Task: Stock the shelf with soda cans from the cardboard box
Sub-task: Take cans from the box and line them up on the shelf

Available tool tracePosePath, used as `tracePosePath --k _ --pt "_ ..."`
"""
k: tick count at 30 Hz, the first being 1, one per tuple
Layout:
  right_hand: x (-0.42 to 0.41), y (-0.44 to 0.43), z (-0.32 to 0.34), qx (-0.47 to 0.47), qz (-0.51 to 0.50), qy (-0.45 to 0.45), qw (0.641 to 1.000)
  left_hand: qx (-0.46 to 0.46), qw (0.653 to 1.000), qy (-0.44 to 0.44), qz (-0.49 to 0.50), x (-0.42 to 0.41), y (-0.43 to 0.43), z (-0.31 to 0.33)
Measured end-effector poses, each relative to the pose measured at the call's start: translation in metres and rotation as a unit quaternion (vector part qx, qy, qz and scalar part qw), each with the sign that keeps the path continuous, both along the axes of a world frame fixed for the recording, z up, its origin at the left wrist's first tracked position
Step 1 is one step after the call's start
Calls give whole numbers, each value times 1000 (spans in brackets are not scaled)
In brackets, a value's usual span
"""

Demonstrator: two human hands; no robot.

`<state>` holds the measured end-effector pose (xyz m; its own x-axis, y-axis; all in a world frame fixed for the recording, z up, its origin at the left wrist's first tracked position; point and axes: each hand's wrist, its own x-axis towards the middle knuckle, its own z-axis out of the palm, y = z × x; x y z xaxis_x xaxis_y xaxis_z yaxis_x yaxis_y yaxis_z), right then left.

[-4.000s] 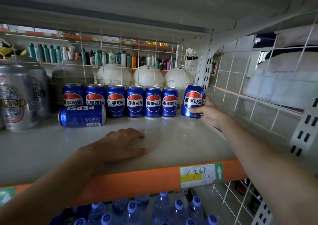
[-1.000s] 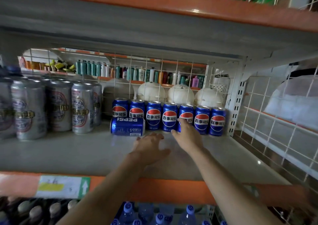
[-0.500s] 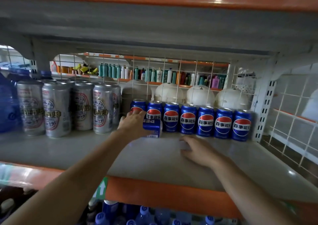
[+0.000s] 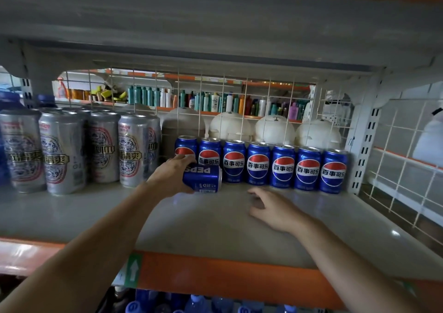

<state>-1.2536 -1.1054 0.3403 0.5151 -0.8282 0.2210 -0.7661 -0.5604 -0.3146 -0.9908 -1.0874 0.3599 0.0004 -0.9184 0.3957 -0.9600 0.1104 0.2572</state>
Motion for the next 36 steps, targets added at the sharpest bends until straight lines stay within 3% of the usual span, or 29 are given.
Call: tracePosePath --k 6,10,12,18,26,31,36 --pt "-1 -6 3 44 -31 -193 980 -53 996 -62 -32 -6 9 6" --pt "0 3 18 126 -18 -381 916 -137 983 -63 -108 -18 18 10" --pt "0 11 23 177 10 -427 887 -180 971 -55 -145 -26 21 11" --pt "2 22 29 240 121 -438 858 -256 938 -63 -225 -40 22 10" --pt "3 19 25 201 149 -420 872 -251 934 -59 -248 -41 22 7" --pt "0 19 27 181 145 -437 869 -219 941 -17 -257 -43 21 8" --pt "-3 21 28 181 130 -423 878 -137 947 104 -273 -40 19 7"
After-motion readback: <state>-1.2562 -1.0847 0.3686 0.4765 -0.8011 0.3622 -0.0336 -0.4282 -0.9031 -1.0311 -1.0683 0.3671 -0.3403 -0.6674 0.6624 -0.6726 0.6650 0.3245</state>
